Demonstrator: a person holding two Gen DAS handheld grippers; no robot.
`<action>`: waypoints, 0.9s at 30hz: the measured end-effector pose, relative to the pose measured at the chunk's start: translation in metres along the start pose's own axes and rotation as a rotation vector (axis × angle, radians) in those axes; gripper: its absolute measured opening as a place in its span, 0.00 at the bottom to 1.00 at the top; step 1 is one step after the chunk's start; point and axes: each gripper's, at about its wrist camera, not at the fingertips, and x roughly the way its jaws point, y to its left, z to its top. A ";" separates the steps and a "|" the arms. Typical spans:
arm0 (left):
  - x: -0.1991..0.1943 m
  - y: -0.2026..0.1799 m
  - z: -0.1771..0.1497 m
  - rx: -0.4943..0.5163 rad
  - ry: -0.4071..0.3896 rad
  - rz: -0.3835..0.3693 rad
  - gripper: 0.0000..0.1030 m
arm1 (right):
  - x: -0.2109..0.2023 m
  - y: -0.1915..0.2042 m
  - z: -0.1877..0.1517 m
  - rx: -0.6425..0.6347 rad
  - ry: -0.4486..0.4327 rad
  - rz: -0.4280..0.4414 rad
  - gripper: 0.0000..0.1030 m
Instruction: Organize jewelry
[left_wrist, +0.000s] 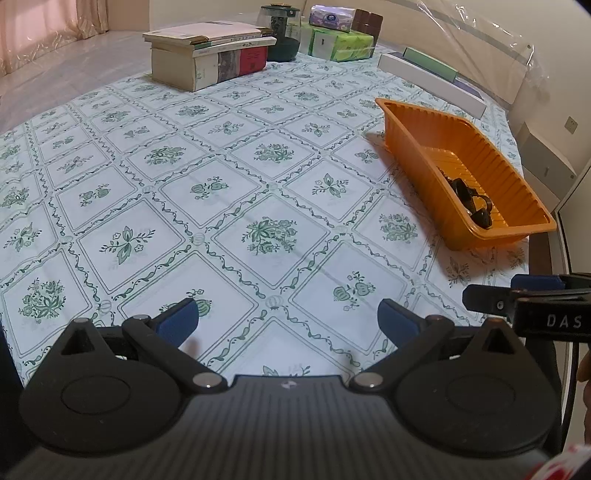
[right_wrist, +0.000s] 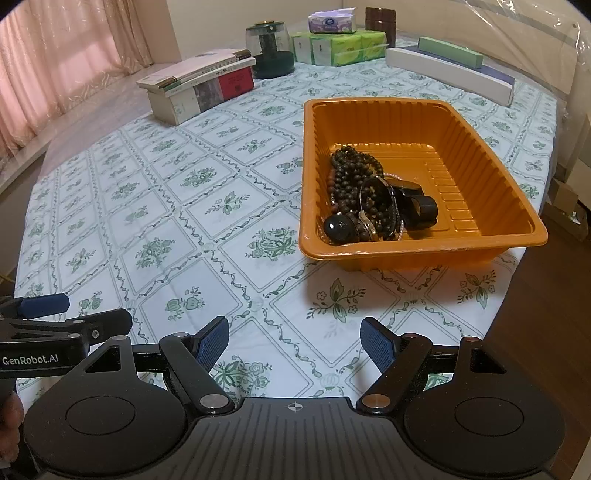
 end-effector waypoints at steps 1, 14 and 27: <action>0.000 0.000 0.000 0.001 0.000 0.003 1.00 | 0.000 0.000 0.000 0.000 0.000 -0.001 0.76; 0.000 -0.001 0.000 0.007 -0.002 0.006 1.00 | 0.000 0.000 0.000 -0.001 0.000 -0.001 0.76; 0.000 -0.002 0.001 0.010 -0.003 0.004 1.00 | 0.000 0.000 0.001 -0.001 0.000 -0.001 0.76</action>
